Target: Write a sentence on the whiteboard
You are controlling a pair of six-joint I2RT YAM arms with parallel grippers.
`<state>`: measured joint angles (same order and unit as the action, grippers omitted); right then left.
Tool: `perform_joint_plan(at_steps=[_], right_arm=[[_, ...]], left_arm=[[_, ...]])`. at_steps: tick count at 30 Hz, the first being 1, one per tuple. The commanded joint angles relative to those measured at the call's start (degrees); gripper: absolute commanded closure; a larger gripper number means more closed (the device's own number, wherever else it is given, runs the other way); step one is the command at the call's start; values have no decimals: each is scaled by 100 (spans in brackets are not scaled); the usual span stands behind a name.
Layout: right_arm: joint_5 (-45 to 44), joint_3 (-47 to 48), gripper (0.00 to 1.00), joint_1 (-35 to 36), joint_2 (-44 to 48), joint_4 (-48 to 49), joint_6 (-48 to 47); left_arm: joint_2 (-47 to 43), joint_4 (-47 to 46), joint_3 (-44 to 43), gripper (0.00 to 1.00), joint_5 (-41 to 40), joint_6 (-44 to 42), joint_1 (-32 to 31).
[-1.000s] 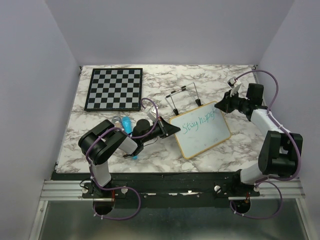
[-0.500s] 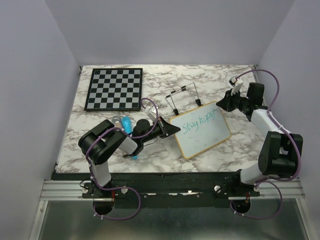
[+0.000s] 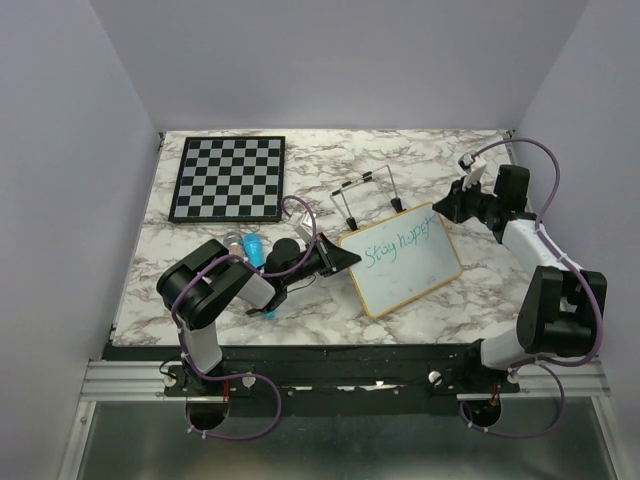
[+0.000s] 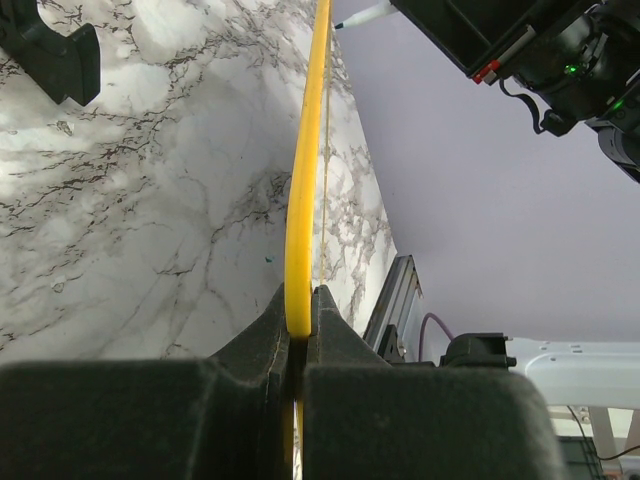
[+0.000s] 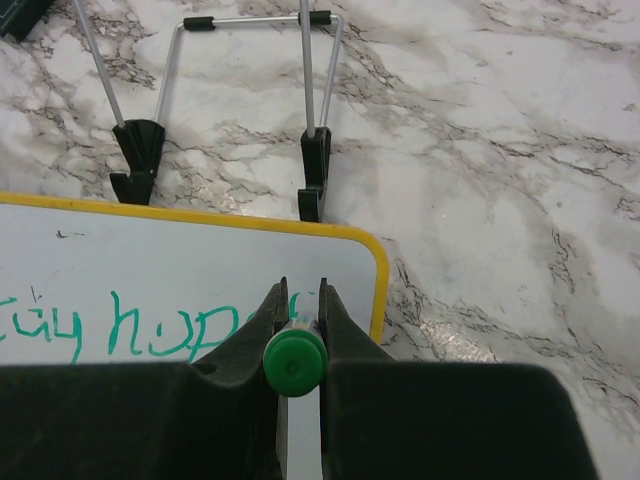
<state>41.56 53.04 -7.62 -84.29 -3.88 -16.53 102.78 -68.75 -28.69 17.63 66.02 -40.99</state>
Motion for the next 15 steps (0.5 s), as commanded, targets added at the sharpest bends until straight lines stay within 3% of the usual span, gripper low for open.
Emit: perform_joint_plan(at_steps=[1,15], right_arm=[[45,-21,99,-12,-175,-69,-104],[133,-162,99,-12,-105,-552,-465]], left_arm=[[-4,-367,3,100,136,-160,-14],[-13,-385,30,100,109,-160,-5]])
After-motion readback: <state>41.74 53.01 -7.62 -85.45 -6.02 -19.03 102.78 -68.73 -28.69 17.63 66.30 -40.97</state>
